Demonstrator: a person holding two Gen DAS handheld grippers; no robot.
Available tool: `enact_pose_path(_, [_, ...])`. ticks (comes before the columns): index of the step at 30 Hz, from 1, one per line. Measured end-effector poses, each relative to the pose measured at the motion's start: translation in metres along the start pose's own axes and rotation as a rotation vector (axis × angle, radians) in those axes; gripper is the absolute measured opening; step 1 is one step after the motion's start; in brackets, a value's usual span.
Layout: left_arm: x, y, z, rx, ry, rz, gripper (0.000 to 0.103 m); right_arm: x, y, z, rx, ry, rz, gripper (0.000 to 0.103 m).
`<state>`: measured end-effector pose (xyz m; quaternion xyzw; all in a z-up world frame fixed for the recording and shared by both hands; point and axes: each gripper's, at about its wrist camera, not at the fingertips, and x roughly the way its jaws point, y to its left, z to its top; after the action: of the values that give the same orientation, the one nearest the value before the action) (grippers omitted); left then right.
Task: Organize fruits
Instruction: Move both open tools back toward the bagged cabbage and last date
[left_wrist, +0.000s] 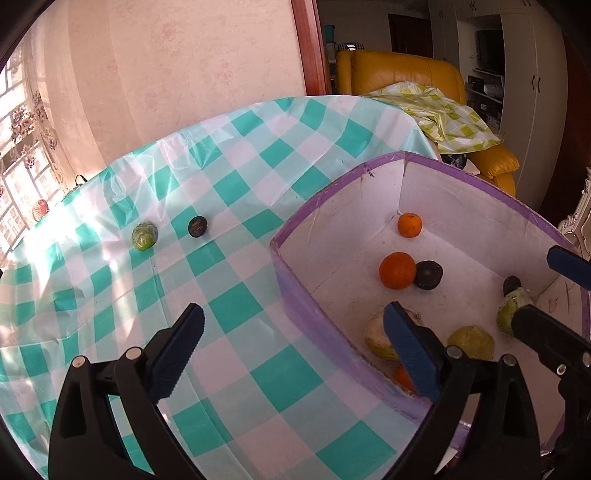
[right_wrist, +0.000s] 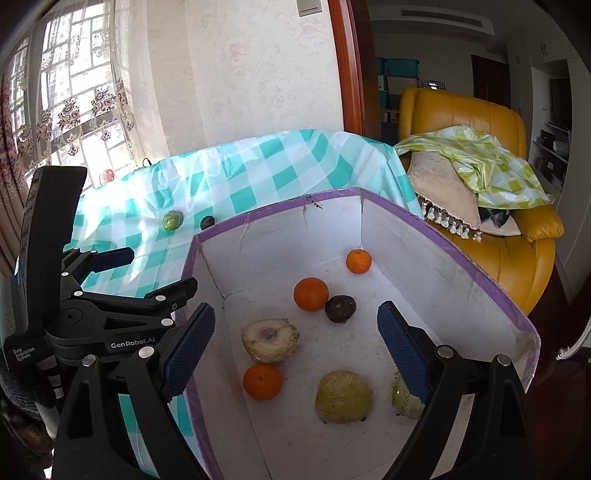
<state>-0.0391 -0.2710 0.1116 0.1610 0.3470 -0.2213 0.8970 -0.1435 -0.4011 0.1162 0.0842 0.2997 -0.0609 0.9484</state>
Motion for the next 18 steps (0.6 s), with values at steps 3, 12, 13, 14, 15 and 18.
enact_pose_path(3, [0.005, 0.039, -0.014, -0.083, 0.017, 0.015, 0.101, -0.005, 0.029, 0.003, -0.051, -0.030, 0.007, 0.087])
enact_pose_path(12, [0.054, 0.175, -0.084, -0.356, 0.130, 0.181, 0.101, 0.024, 0.132, -0.011, -0.161, -0.039, 0.190, 0.087])
enact_pose_path(13, [0.058, 0.188, -0.090, -0.383, 0.138, 0.200, 0.101, 0.037, 0.146, -0.016, -0.180, -0.012, 0.214, 0.087])
enact_pose_path(14, [0.062, 0.203, -0.095, -0.418, 0.142, 0.215, 0.101, 0.049, 0.157, -0.019, -0.202, 0.011, 0.237, 0.087])
enact_pose_path(15, [0.066, 0.216, -0.098, -0.450, 0.142, 0.225, 0.101, 0.063, 0.170, -0.023, -0.227, 0.034, 0.252, 0.087])
enact_pose_path(18, [0.079, 0.250, -0.098, -0.518, 0.123, 0.257, 0.101, 0.111, 0.196, -0.024, -0.263, 0.070, 0.260, 0.087])
